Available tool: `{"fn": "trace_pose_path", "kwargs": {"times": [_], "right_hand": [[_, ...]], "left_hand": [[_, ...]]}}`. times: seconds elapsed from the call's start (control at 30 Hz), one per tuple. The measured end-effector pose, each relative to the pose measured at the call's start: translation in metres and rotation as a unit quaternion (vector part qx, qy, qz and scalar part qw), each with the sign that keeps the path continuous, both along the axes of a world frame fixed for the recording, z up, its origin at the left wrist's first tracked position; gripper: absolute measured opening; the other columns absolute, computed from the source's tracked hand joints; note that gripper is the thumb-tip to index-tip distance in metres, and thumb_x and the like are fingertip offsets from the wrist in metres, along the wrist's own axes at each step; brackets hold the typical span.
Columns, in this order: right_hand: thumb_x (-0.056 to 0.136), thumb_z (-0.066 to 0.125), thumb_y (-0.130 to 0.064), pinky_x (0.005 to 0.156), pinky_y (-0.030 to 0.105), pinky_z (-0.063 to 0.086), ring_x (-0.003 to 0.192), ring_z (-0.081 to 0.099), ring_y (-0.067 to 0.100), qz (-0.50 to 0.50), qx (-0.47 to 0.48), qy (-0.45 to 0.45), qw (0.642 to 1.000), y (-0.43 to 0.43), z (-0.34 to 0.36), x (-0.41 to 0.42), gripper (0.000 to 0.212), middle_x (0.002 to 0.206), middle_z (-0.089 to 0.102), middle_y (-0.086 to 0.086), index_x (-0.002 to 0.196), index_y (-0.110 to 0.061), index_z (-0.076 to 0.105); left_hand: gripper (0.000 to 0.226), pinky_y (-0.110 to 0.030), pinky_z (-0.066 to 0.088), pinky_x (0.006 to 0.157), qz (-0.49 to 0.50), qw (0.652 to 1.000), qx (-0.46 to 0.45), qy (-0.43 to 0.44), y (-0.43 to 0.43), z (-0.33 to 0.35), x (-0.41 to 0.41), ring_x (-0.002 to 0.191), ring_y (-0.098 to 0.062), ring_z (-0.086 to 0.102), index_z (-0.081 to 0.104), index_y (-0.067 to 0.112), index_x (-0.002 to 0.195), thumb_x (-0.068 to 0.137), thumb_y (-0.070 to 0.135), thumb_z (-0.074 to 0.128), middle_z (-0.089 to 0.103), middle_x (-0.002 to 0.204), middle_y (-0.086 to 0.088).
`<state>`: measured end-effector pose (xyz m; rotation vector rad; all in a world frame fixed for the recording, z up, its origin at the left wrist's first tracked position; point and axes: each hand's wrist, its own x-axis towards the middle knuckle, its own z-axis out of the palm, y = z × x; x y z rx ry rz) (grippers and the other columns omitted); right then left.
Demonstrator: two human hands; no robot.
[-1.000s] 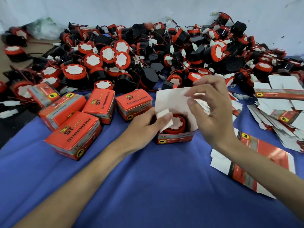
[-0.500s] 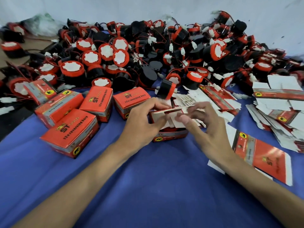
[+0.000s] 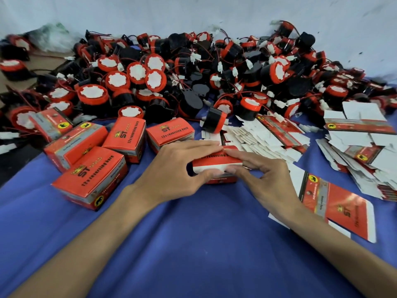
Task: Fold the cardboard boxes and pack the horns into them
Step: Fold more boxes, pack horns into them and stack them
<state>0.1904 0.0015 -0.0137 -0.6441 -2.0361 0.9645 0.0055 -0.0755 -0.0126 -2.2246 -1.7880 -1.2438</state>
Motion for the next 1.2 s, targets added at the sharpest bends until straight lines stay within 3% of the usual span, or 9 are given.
{"fn": "trace_pose_path", "kwargs": {"times": [0.13,0.33,0.47,0.63,0.77,0.9,1.0,1.13,1.2], "right_hand": [[0.083,0.07,-0.027,0.076,0.027,0.054,0.085,0.07,0.015,-0.046,0.123,-0.01,0.991,-0.001,-0.002,-0.002,0.029,0.097,0.072,-0.01,0.111,-0.022,0.067],[0.082,0.068,-0.009,0.08,0.031,0.054,0.092,0.069,0.013,-0.076,0.332,-0.045,0.939,0.004,-0.009,0.0,0.027,0.094,0.075,0.004,0.109,-0.007,0.071],[0.087,0.066,-0.014,0.076,0.031,0.055,0.094,0.069,0.014,-0.083,0.354,-0.039,0.931,0.004,-0.011,0.0,0.025,0.094,0.075,0.004,0.111,-0.009,0.07],[0.082,0.07,-0.008,0.073,0.037,0.058,0.101,0.068,0.025,-0.096,0.413,-0.091,0.901,0.002,-0.01,0.003,0.027,0.098,0.074,0.007,0.109,-0.006,0.072],[0.087,0.065,-0.019,0.067,0.04,0.059,0.096,0.07,0.03,-0.118,0.448,-0.152,0.873,-0.006,-0.003,0.006,0.026,0.094,0.075,0.009,0.109,-0.005,0.073],[0.091,0.056,-0.041,0.058,0.035,0.057,0.075,0.073,0.03,-0.136,0.456,-0.208,0.855,-0.017,0.004,0.005,0.042,0.099,0.074,0.015,0.11,-0.007,0.073],[0.089,0.064,-0.038,0.046,0.03,0.05,0.057,0.067,0.032,-0.167,0.456,-0.25,0.838,-0.018,0.006,0.005,0.035,0.111,0.068,0.024,0.11,-0.012,0.073],[0.085,0.072,-0.021,0.062,0.041,0.06,0.088,0.071,0.038,-0.126,0.459,-0.213,0.853,-0.013,-0.002,0.005,0.033,0.114,0.066,0.026,0.111,-0.001,0.071],[0.084,0.072,-0.018,0.064,0.04,0.06,0.089,0.072,0.034,-0.118,0.477,-0.202,0.847,-0.011,-0.005,0.006,0.033,0.112,0.067,0.026,0.11,0.002,0.07]], "left_hand": [[0.043,-0.027,0.045,0.102,-0.012,0.999,-0.011,-0.032,0.002,0.002,-0.003,0.115,-0.01,0.059,0.068,0.009,0.117,0.08,0.031,0.071,0.063,0.122,0.001],[0.04,-0.022,0.042,0.104,-0.031,0.999,-0.024,-0.029,0.002,0.004,-0.005,0.117,-0.007,0.057,0.067,0.01,0.118,0.081,0.026,0.07,0.056,0.122,0.01],[0.037,-0.016,0.041,0.103,-0.039,0.997,-0.026,-0.067,0.002,0.004,-0.005,0.117,-0.003,0.055,0.067,0.009,0.116,0.082,0.023,0.067,0.059,0.12,0.008],[0.033,-0.033,0.046,0.104,-0.046,0.998,0.032,0.006,0.002,-0.004,-0.004,0.118,-0.016,0.059,0.067,0.006,0.117,0.086,0.019,0.068,0.064,0.123,-0.005],[0.03,-0.04,0.049,0.101,-0.05,0.994,0.07,0.074,0.002,-0.008,-0.005,0.121,-0.019,0.058,0.068,0.005,0.116,0.09,0.019,0.065,0.064,0.123,-0.004],[0.032,-0.043,0.05,0.098,-0.048,0.991,0.07,0.104,0.001,-0.008,-0.006,0.122,-0.022,0.058,0.069,0.005,0.115,0.091,0.024,0.062,0.066,0.121,-0.005],[0.037,-0.045,0.051,0.096,-0.041,0.99,0.067,0.118,0.001,-0.009,-0.006,0.121,-0.023,0.058,0.069,0.005,0.115,0.086,0.028,0.07,0.066,0.121,-0.005],[0.033,-0.047,0.052,0.093,-0.036,0.985,0.088,0.142,0.003,-0.012,-0.005,0.12,-0.026,0.059,0.07,0.006,0.113,0.085,0.023,0.072,0.066,0.12,-0.005],[0.03,-0.046,0.052,0.092,-0.039,0.983,0.096,0.152,0.004,-0.012,-0.006,0.121,-0.026,0.058,0.071,0.007,0.113,0.089,0.024,0.067,0.066,0.121,-0.004]]}}
